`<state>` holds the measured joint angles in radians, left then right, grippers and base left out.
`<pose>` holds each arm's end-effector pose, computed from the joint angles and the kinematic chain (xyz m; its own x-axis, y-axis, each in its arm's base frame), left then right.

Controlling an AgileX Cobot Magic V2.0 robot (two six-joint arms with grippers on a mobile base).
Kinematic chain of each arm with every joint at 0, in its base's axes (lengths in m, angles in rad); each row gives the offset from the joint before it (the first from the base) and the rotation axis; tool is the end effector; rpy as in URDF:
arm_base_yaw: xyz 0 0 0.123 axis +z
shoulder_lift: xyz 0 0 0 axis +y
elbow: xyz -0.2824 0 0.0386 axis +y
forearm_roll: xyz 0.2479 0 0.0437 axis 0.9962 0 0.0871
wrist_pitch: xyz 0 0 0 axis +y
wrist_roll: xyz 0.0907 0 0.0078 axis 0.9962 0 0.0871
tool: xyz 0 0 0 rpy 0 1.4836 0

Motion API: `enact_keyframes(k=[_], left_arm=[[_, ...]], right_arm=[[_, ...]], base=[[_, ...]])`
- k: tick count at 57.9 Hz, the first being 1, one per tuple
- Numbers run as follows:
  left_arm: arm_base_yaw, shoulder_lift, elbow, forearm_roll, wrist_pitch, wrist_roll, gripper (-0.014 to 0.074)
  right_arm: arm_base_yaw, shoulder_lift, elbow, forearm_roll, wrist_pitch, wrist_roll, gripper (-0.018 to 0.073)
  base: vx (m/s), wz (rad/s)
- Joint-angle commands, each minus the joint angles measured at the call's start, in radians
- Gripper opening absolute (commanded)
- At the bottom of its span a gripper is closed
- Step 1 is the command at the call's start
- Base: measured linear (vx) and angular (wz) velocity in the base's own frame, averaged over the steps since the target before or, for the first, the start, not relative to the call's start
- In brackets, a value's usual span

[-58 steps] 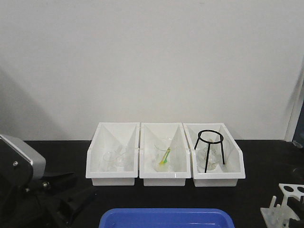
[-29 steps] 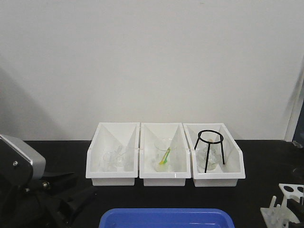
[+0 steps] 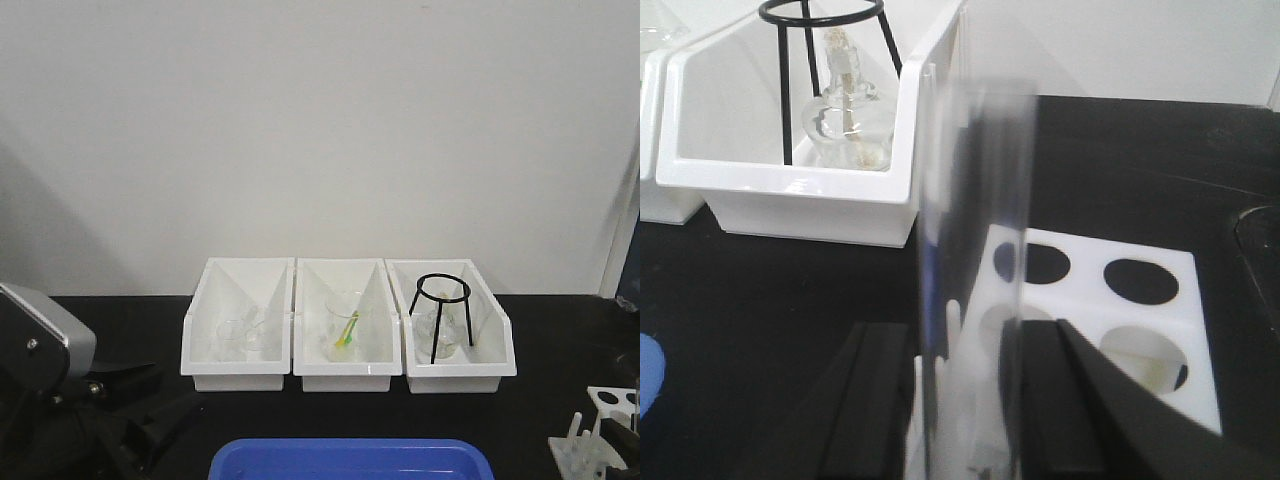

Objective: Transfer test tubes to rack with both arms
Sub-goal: 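Lower the tube into a rack hole and open the right gripper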

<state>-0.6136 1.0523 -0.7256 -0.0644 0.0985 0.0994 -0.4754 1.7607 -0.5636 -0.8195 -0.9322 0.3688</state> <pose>0.1863 -0.1319 0.3190 -0.2503 0.2195 -0.9430 0.5899 0.8069 0.0312 0.2833 -0.0858 0.1517 -0.2892 -0.0314 -0.9568 -0.1772 0.9839 0.0213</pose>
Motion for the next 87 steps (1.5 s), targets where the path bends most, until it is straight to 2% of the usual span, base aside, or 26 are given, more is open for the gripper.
enact_keyframes(k=[1, 12, 18, 32, 41, 47, 54, 57, 64, 68, 73, 79, 87], left_arm=[[0.002, -0.024, -0.028, -0.007, -0.087, -0.008, 0.0393], [0.002, -0.024, -0.028, -0.007, -0.088, -0.008, 0.0393], [0.002, -0.024, -0.028, -0.007, -0.088, -0.008, 0.0393], [0.002, -0.024, -0.028, -0.007, -0.088, -0.008, 0.0393], [0.002, -0.024, -0.028, -0.007, -0.087, -0.008, 0.037], [0.002, -0.027, -0.028, -0.007, -0.076, -0.008, 0.0266], [0.002, -0.027, -0.028, -0.007, -0.046, -0.008, 0.0052], [0.002, -0.027, -0.028, -0.005, -0.033, -0.004, -0.0023], [0.013, -0.027, -0.028, -0.006, -0.004, -0.007, -0.0022], [0.038, -0.047, -0.028, -0.007, 0.019, -0.012, -0.0022], [0.09, -0.081, -0.028, -0.007, 0.05, -0.036, -0.0021], [0.174, -0.144, -0.028, -0.006, 0.092, -0.063, -0.0021], [0.27, -0.219, -0.024, -0.003, 0.189, -0.068, -0.0021]], right_arm=[[-0.005, -0.034, -0.019, 0.014, -0.051, -0.016, 0.0393], [-0.005, -0.045, -0.019, 0.021, -0.058, -0.016, 0.0424], [-0.005, -0.124, -0.019, 0.078, -0.058, -0.004, 0.0424], [-0.005, -0.301, -0.019, 0.107, -0.051, 0.121, 0.0424], [-0.005, -0.451, -0.019, 0.061, -0.023, 0.249, 0.04], [-0.005, -0.569, -0.019, -0.024, 0.067, 0.376, 0.0296], [-0.005, -0.712, -0.019, -0.193, 0.17, 0.544, 0.0068], [-0.005, -0.765, -0.019, -0.264, 0.183, 0.657, -0.0015], [0.003, -0.847, -0.019, -0.473, 0.164, 0.918, -0.001], [0.037, -0.873, -0.019, -0.583, 0.166, 1.001, -0.0008], [0.102, -0.892, -0.019, -0.684, 0.171, 1.054, -0.0008], [0.185, -0.903, -0.019, -0.742, 0.184, 1.12, -0.0008], [0.257, -0.903, -0.019, -0.751, 0.19, 1.152, -0.0008]], base=[[0.0, 0.0], [0.0, 0.0], [0.0, 0.0], [0.0, 0.0], [0.0, 0.0], [0.0, 0.0], [0.0, 0.0], [0.0, 0.0], [0.0, 0.0], [0.0, 0.0], [0.0, 0.0], [0.0, 0.0], [0.0, 0.0]])
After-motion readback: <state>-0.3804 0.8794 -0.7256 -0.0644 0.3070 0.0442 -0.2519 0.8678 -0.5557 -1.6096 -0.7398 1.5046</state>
